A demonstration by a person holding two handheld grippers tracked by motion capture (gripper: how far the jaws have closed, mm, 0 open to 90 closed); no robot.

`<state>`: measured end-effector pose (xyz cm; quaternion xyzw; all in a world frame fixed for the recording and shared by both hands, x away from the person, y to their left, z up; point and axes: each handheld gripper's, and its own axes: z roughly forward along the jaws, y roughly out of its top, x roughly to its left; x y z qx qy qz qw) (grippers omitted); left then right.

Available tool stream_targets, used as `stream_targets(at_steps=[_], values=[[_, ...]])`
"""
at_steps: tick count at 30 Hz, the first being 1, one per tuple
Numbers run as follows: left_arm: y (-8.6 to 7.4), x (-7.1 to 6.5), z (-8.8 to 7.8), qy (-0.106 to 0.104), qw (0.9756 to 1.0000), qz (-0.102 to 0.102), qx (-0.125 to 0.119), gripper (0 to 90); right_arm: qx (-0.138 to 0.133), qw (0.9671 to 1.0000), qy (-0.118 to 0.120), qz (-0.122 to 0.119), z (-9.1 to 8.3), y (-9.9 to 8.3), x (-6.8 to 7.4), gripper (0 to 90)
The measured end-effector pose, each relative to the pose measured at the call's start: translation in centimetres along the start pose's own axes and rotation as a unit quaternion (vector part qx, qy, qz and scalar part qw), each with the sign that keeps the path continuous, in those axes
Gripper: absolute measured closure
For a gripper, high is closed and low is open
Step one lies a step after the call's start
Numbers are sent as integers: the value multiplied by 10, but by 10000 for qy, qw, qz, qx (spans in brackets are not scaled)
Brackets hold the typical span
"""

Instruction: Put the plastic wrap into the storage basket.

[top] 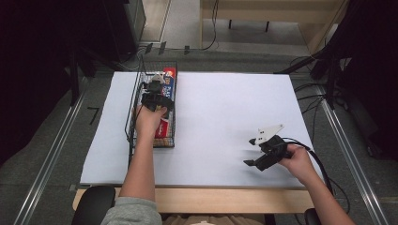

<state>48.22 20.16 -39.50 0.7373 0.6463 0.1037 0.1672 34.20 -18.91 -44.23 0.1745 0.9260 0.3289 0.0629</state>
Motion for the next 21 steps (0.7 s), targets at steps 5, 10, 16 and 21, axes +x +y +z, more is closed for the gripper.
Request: stream_targets(at_steps=[5, 10, 16, 21], values=[[-2, 2, -8, -180, 9997, 44, -135, 342, -3, 10000, -10, -3, -1, -1, 0, 203], [-7, 2, -28, -316, 9982, 380, -334, 310, -17, 10000, -12, 7, -1, -1, 1, 203], [-16, -3, -45, -614, 9942, 816, -349, 283, -16, 10000, -17, 41, -2, -2, 1, 203], [-24, -10, -61, -1047, 9858, 1259, -360, 269, -42, 10000, -9, 72, -2, -2, 0, 203]])
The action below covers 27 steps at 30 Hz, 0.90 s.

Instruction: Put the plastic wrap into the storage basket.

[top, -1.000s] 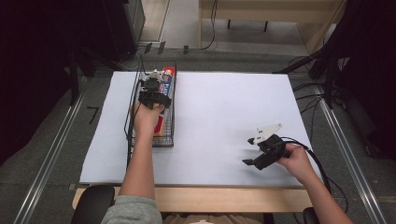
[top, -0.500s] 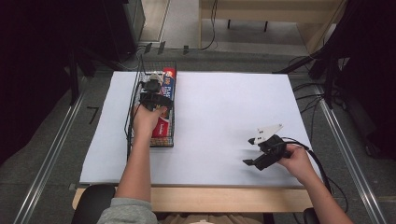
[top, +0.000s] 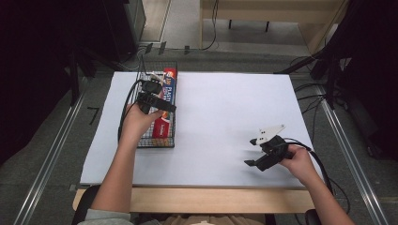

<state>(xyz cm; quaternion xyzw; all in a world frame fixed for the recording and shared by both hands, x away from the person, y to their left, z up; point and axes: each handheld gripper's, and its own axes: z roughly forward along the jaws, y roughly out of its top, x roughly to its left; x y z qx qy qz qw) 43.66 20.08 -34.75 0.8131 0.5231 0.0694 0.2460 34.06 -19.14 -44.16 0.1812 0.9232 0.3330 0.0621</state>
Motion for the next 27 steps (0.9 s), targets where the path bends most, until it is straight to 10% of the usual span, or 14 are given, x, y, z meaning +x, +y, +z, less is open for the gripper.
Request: stream_targets(at_steps=[4, 13, 27], values=[[-6, -9, -7, -457, 9984, 321, -77, 262, -11, 10000, 12, 16, 0, 0, 0, 203], [-31, -30, -8, -605, 9926, 1033, -210, 258, -14, 10000, -3, 10, 0, 0, 0, 203], [-63, -67, -2, -1192, 9750, 1770, -618, 265, -30, 10000, 7, 32, -1, -1, 0, 203]])
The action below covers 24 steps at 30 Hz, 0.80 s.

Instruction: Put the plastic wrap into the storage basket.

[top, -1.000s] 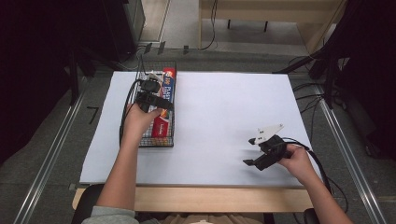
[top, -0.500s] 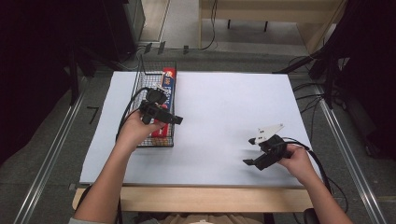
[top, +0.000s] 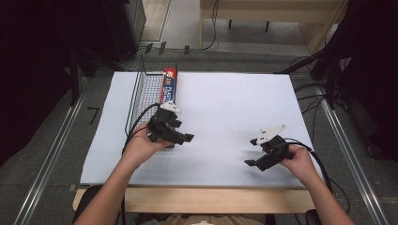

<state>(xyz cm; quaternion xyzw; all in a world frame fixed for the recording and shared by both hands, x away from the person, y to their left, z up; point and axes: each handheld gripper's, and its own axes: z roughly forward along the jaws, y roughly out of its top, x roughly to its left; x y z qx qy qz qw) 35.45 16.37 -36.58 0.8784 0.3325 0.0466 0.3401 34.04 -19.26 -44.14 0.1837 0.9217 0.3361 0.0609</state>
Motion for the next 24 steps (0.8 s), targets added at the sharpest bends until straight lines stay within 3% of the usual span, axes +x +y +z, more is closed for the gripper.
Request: stream_targets(at_steps=[6, 16, 20, 24], values=[[-9, -17, 13, -106, 9989, 447, 6, 281, 3, 10000, 0, -11, 0, 0, 0, 203], [-18, -32, 26, -227, 9976, 655, 70, 280, 25, 10000, 31, -11, 1, 0, 1, 203], [-20, -39, 32, -183, 9960, 870, 1, 279, 40, 10000, 29, -32, 2, 0, 1, 203], [-21, -43, 41, -232, 9947, 986, 178, 272, 78, 10000, 38, -39, 2, 0, 1, 203]])
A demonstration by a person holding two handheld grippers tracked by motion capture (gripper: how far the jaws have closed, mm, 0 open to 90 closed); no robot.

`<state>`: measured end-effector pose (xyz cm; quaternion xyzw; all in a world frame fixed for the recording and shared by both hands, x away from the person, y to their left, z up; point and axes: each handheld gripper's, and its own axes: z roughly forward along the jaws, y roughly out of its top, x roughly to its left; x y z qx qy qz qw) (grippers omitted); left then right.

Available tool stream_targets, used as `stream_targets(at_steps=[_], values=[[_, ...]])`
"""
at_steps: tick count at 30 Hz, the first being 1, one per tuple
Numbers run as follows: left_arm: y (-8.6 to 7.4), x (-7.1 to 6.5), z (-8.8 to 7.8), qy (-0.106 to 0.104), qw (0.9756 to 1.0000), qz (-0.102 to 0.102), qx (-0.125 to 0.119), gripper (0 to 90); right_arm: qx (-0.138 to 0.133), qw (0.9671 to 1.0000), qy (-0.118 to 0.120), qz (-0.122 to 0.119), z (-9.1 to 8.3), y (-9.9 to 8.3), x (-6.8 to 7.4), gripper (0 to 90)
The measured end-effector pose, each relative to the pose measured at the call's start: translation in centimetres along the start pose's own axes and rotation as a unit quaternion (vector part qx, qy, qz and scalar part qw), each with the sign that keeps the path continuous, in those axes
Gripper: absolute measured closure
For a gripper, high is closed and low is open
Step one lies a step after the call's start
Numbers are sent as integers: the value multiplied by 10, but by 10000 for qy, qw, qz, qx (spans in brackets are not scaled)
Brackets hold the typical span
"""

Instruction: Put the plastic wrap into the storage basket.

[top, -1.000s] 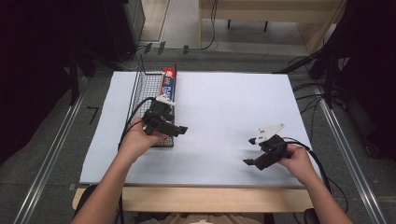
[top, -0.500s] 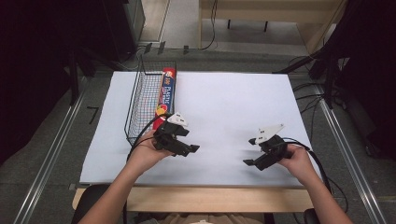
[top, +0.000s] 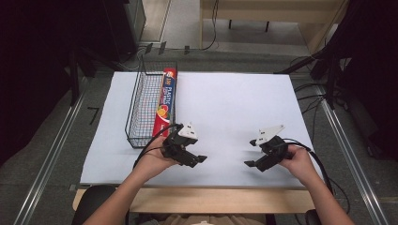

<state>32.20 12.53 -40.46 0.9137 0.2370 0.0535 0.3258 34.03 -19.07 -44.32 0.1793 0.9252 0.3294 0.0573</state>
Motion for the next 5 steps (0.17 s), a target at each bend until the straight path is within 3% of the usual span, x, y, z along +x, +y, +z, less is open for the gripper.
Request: stream_targets(at_steps=[5], values=[[-6, 0, 14, -145, 9997, -40, 183, 268, 34, 10000, -4, -28, 1, 0, 0, 203]])
